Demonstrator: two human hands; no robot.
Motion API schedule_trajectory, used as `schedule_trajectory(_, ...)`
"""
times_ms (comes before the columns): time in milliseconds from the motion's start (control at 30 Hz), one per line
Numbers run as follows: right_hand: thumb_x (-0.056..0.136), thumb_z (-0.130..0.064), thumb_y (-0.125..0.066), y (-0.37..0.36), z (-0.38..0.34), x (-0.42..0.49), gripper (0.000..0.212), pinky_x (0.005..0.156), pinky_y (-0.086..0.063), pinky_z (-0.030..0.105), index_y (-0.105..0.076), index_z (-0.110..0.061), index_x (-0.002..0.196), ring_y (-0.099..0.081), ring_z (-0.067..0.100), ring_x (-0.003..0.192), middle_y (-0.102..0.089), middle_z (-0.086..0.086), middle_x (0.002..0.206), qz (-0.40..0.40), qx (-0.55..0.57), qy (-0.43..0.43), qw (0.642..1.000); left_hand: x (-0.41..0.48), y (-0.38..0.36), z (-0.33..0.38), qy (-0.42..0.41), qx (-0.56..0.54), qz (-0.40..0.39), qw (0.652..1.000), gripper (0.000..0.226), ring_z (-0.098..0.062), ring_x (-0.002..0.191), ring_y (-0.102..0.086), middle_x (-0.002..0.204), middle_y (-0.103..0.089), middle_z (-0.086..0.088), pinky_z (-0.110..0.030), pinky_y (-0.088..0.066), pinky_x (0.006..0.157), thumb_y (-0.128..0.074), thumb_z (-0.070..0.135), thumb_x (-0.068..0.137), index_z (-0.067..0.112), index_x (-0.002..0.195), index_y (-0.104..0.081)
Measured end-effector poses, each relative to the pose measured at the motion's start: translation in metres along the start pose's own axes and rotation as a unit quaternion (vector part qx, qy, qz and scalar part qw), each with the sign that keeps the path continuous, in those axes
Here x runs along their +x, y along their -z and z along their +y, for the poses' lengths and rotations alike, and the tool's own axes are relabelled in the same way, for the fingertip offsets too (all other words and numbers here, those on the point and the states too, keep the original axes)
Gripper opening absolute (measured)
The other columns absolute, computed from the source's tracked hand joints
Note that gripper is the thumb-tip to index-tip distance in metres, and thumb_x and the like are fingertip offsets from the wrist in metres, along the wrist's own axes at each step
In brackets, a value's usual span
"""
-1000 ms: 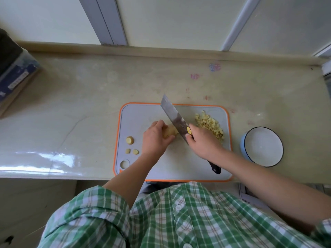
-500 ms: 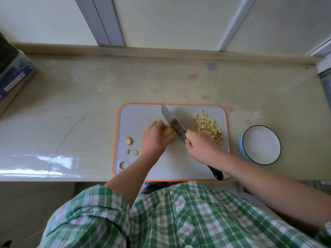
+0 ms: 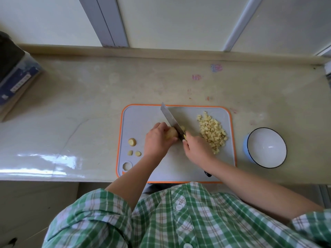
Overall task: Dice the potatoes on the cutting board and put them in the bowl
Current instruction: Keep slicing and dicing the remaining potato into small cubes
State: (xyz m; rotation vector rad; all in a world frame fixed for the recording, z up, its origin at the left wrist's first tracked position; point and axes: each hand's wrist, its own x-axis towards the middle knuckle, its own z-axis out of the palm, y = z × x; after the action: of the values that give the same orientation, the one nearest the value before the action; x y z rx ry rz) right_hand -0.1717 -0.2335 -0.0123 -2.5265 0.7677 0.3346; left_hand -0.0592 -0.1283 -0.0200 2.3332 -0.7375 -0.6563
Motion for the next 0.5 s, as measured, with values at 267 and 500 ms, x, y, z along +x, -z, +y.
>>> schedule_trajectory(267,0.095,-0.021,-0.047,0.038,0.001,-0.003,0.018,0.054,-0.032,0.037,-0.038,-0.014,0.081,-0.051,0.037,0.065,-0.052,0.014,0.068,0.008,0.017,0.009,1.000,-0.001,-0.001,-0.003,-0.015,-0.002,0.009,1.000,0.037,-0.022,0.089,-0.060,0.102,-0.063,-0.001,-0.030,-0.043,0.075,-0.079,0.031,0.075,0.013,0.102,-0.060)
schedule_trajectory(500,0.097,-0.021,-0.043,0.041,-0.008,-0.013,0.018,0.056,-0.029,0.034,-0.036,-0.013,0.082,-0.040,0.029,0.063,-0.040,0.002,0.063,-0.021,-0.026,0.009,0.999,0.000,-0.002,-0.003,-0.017,0.005,0.006,1.000,0.037,-0.023,0.087,-0.059,0.101,-0.062,-0.002,-0.030,-0.043,0.073,-0.079,0.030,0.075,0.012,0.101,-0.059)
